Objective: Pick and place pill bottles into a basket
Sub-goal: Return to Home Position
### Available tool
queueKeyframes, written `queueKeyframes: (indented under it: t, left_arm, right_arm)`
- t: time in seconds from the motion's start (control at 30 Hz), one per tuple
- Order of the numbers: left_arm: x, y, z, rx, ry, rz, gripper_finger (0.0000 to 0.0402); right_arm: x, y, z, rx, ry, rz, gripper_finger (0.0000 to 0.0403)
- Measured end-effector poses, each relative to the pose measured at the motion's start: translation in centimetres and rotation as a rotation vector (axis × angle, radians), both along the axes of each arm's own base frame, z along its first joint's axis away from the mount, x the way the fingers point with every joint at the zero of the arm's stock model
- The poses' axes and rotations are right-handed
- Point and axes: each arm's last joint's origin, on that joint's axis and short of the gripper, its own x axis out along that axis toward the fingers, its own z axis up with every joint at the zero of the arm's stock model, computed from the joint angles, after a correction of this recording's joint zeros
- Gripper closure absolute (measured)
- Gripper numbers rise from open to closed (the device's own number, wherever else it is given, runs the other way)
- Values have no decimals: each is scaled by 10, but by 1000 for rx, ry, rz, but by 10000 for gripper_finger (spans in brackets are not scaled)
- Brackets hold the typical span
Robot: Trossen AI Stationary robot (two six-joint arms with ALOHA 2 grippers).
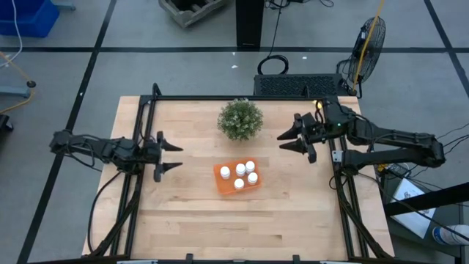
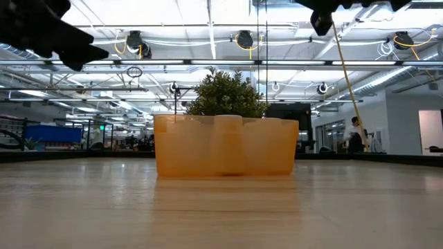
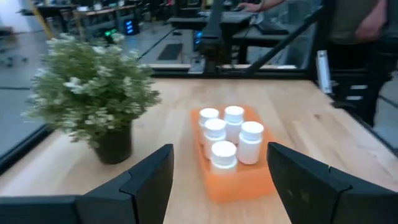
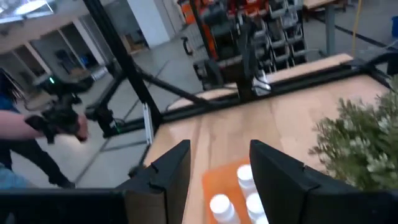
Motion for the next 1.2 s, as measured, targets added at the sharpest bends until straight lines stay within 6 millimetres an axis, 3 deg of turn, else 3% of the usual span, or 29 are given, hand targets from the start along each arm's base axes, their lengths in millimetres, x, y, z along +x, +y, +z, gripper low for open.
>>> queueKeyframes:
  t: [0.3,0.6,0.87,1.2]
  left_arm:
    - [-2,-1,-27,9,-26,-56,136]
    - [-3,-1,-45,31,-13,-74,146]
    - [-5,-2,-43,81,-51,-114,134]
    - [-11,-3,-38,-41,-118,-190,146]
  right_arm:
    - [14,9,-4,70,16,7,245]
    - [22,23,-1,19,-40,-30,245]
    - [22,30,4,-1,-92,7,245]
    - [22,30,3,-30,-94,9,245]
